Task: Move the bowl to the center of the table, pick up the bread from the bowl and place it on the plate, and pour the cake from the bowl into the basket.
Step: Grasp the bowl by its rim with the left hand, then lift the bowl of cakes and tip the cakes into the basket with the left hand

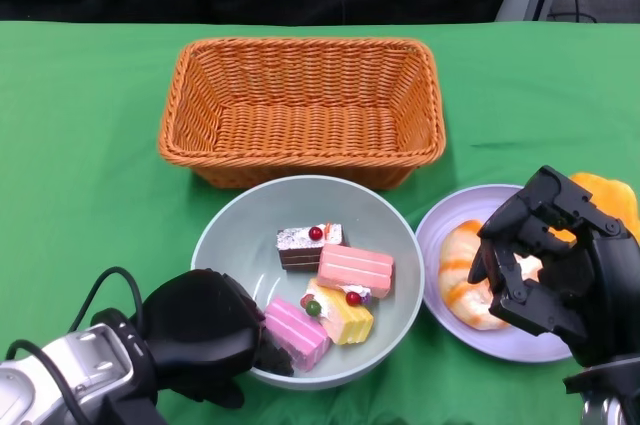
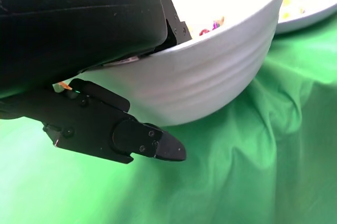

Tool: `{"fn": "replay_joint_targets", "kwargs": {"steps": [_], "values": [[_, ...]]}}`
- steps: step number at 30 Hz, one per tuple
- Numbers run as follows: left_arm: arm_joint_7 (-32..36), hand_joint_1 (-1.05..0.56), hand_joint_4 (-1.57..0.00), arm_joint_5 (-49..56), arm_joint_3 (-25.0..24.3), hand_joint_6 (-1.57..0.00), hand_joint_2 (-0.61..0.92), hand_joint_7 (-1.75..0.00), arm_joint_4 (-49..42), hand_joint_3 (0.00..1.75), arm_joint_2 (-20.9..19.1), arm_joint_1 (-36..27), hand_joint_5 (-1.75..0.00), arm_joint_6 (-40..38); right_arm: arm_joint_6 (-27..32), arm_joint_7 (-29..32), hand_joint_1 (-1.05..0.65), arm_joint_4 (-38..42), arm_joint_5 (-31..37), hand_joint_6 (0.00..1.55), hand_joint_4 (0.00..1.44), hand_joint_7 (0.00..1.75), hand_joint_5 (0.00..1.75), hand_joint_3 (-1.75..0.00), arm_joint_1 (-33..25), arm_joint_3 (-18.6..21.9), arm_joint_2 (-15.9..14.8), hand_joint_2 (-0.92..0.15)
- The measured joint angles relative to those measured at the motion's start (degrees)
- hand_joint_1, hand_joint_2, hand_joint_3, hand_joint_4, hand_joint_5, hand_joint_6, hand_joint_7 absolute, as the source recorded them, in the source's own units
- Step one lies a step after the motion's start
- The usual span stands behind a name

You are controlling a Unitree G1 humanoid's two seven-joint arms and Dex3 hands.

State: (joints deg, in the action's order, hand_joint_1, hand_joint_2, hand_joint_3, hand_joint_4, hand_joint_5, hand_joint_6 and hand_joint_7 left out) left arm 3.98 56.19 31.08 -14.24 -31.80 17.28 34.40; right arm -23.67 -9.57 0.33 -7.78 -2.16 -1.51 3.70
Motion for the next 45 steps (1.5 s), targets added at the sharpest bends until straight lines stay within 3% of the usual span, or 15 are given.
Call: {"fn": "replay_joint_targets", "kwargs": {"steps": [4,6,9,10,11,12,14,19,21,27,34,38,39,42,45], "values": [[8.7,-0.25,-0.80,1.6,1.1,-1.23,0.88,-0.03,-5.8,0.00,1.4,1.8,-1.20,2.4,-0.1,0.0,0.00,0.0,0.0,0.68,0.82,1.48,1.68,-1.09,-0.1,-0.1,0.1,-0.62],[13.7,-0.24,-0.74,2.8,2.1,-1.25,0.88,-0.04,-9.3,0.00,1.8,3.0,-1.38,3.6,-0.2,0.0,0.00,-0.1,0.0,0.68,0.82,1.47,1.68,-1.09,-0.2,-0.2,0.1,-0.61],[19.8,-0.22,-0.69,4.6,3.4,-1.26,0.87,-0.06,-14.0,0.00,2.8,4.6,-1.50,4.3,-0.2,0.0,0.00,-0.3,0.1,0.67,0.81,1.46,1.67,-1.09,-0.3,-0.3,0.1,-0.61],[21.8,-0.20,-0.65,4.9,3.8,-1.23,0.88,-0.16,-15.4,0.00,3.1,5.1,-1.59,4.6,-0.2,0.0,0.00,-0.4,0.1,0.67,0.81,1.46,1.67,-1.09,-0.4,-0.3,0.1,-0.61],[23.8,-0.19,-0.63,5.1,4.3,-1.08,0.88,-0.46,-17.0,0.00,3.4,5.6,-1.63,5.0,-0.2,0.0,0.00,-0.5,0.1,0.67,0.80,1.46,1.67,-1.08,-0.4,-0.3,0.1,-0.62],[25.5,-0.19,-0.63,5.2,4.8,-0.94,0.88,-0.74,-18.4,0.00,3.6,6.1,-1.64,5.3,-0.2,0.1,0.00,-0.5,0.1,0.67,0.80,1.46,1.67,-1.08,-0.5,-0.3,0.2,-0.62],[28.5,-0.17,-0.63,5.7,5.4,-0.76,0.89,-1.11,-20.8,0.00,3.9,7.0,-1.65,6.1,-0.2,0.2,0.01,-0.5,0.2,0.67,0.80,1.45,1.67,-1.08,-0.6,-0.3,0.2,-0.62],[40.5,-0.10,-0.65,6.8,7.2,-0.56,0.92,-1.59,-29.7,0.07,6.2,9.3,-1.72,8.0,-0.7,0.4,0.01,-0.5,0.2,0.69,0.81,1.45,1.67,-1.08,-0.7,-0.4,0.3,-0.61],[43.0,-0.09,-0.67,6.9,7.6,-0.51,0.92,-1.70,-31.8,0.09,6.4,10.1,-1.74,9.0,-1.1,0.6,0.00,-0.5,0.3,0.69,0.81,1.44,1.67,-1.09,-0.7,-0.4,0.3,-0.61],[47.6,-0.02,-0.72,6.6,7.7,-0.52,0.92,-1.75,-35.0,0.12,6.3,11.6,-1.75,15.2,-1.8,0.8,0.01,-0.2,0.5,0.70,0.83,1.47,1.68,-1.11,-0.7,-0.4,0.4,-0.60],[50.6,-0.06,-0.70,6.7,7.6,-0.53,0.91,-1.74,-35.7,0.20,5.0,11.6,-1.75,20.8,-2.2,0.9,0.00,0.7,0.6,0.69,0.84,1.48,1.68,-1.13,-0.6,-0.4,0.5,-0.59],[50.6,-0.06,-0.68,6.6,7.1,-0.55,0.65,-1.72,-32.9,0.68,3.0,11.3,-1.75,22.3,-2.2,1.0,0.01,0.9,0.6,0.68,0.83,1.47,1.67,-1.12,-0.5,-0.3,0.6,-0.60],[50.5,-0.05,-0.68,6.6,7.0,-0.55,0.63,-1.71,-31.8,0.72,2.4,11.2,-1.75,22.8,-2.2,1.1,0.01,0.9,0.6,0.69,0.83,1.47,1.67,-1.12,-0.5,-0.3,0.7,-0.60],[50.5,-0.07,-0.69,6.1,6.2,-0.56,0.58,-1.70,-28.8,0.75,0.5,10.3,-1.75,24.1,-2.4,1.3,0.01,1.4,0.6,0.68,0.82,1.47,1.67,-1.12,-0.2,-0.2,0.9,-0.60],[50.4,-0.08,-0.70,5.2,4.8,-0.58,0.61,-1.66,-25.3,0.64,-1.2,8.0,-1.75,25.1,-2.5,1.2,0.01,1.9,0.5,0.67,0.82,1.49,1.68,-1.12,-0.1,-0.1,0.9,-0.60]]}}
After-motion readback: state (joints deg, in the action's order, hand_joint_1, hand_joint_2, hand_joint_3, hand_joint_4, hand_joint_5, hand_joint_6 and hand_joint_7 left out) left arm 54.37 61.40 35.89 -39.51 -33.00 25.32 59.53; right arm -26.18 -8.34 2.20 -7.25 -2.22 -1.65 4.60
